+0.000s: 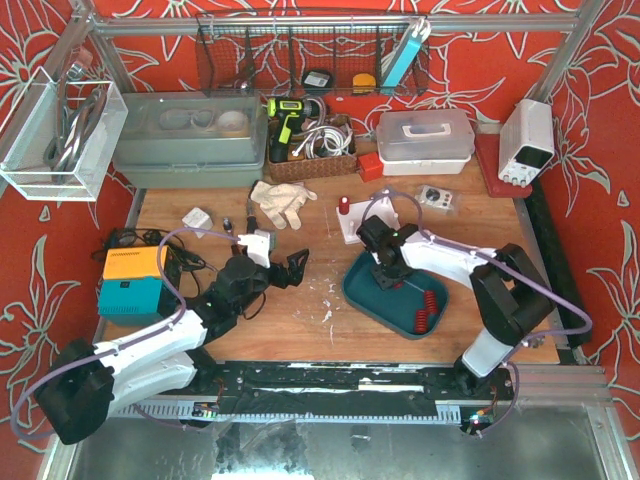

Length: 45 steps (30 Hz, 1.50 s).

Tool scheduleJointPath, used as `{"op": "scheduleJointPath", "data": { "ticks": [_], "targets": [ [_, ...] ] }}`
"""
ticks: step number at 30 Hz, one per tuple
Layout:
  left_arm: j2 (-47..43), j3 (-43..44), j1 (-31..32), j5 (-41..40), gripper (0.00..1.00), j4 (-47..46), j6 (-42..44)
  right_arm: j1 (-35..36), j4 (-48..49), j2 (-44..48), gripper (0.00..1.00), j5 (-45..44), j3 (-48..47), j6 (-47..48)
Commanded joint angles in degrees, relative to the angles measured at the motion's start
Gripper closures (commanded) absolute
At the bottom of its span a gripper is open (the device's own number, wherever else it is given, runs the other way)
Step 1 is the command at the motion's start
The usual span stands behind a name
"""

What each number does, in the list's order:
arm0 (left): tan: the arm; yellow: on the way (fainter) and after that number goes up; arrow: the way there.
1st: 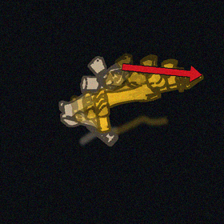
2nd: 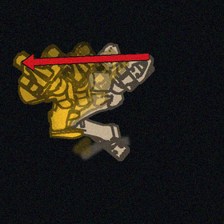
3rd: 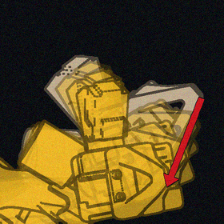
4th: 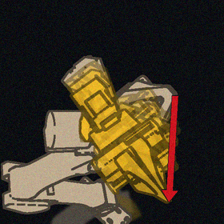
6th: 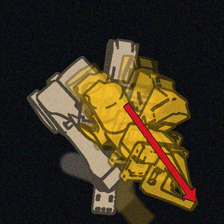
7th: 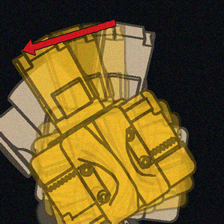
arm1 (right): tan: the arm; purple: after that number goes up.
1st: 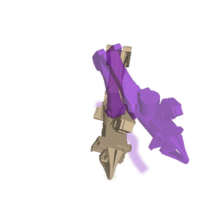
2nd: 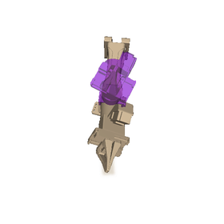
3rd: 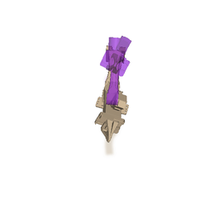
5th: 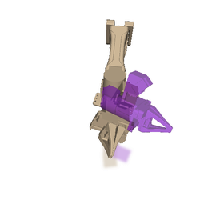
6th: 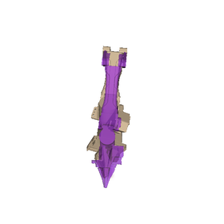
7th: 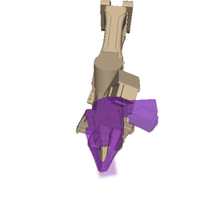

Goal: Install the large spring

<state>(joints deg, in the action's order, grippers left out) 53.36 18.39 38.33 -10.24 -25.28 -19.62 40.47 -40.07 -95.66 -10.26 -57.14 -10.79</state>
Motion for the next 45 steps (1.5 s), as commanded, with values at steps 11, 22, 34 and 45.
{"op": "scheduleJointPath", "data": {
  "ticks": [11, 22, 34, 45],
  "targets": [
    [-0.12, -4.5, 0.35, 15.46, 0.15, -15.37, 1.24, 0.27, 21.32, 26.23, 1.0, 12.26, 6.41, -17.11],
    [2.88, -3.5, 3.0, 21.39, 0.35, -18.75, 3.05, 6.34, 44.18, 33.17, 1.0, 9.8, 14.78, -37.27],
    [6.34, -2.64, 4.65, 22.36, 0.26, -19.17, 3.19, 16.56, 49.31, 24.98, 1.0, 6.95, 9.93, -37.33],
    [6.74, -2.42, 4.68, 19.86, 0.32, -18.03, 1.94, 21.3, 50.52, 22.67, 1.0, 6.48, 9.69, -37.06]
  ]
}}
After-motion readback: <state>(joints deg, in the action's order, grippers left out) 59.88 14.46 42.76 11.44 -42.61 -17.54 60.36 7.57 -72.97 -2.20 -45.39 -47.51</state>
